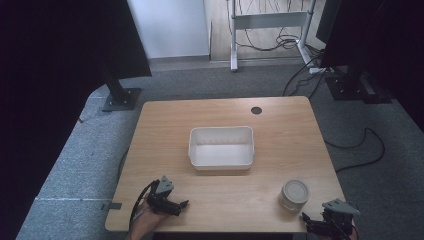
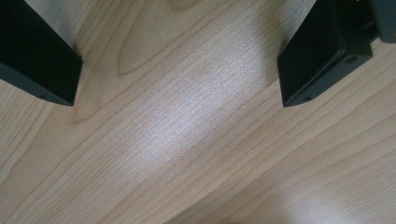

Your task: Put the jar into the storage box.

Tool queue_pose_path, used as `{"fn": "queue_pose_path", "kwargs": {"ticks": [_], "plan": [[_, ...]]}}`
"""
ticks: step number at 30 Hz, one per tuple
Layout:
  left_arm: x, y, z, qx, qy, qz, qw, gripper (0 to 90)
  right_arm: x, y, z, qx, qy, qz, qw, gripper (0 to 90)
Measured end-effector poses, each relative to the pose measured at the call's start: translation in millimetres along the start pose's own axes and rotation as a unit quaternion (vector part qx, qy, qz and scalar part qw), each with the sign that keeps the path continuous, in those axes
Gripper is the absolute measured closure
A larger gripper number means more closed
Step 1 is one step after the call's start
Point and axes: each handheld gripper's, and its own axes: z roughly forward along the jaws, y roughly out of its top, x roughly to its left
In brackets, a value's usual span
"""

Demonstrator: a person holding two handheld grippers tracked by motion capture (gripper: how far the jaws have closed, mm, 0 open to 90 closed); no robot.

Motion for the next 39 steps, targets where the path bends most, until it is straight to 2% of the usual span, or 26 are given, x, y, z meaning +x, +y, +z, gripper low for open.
{"fn": "queue_pose_path", "kwargs": {"ticks": [27,39], "plan": [[0.1,0.0,0.5,-0.002,0.01,-0.011,0.9999,0.0,1.8,-0.3,-1.5,0.005,-0.003,0.004,1.0,0.0],[0.1,0.1,0.4,-0.002,0.011,-0.012,0.9999,0.0,6.0,-2.1,-5.7,0.009,0.006,-0.004,0.9999,0.0]]}}
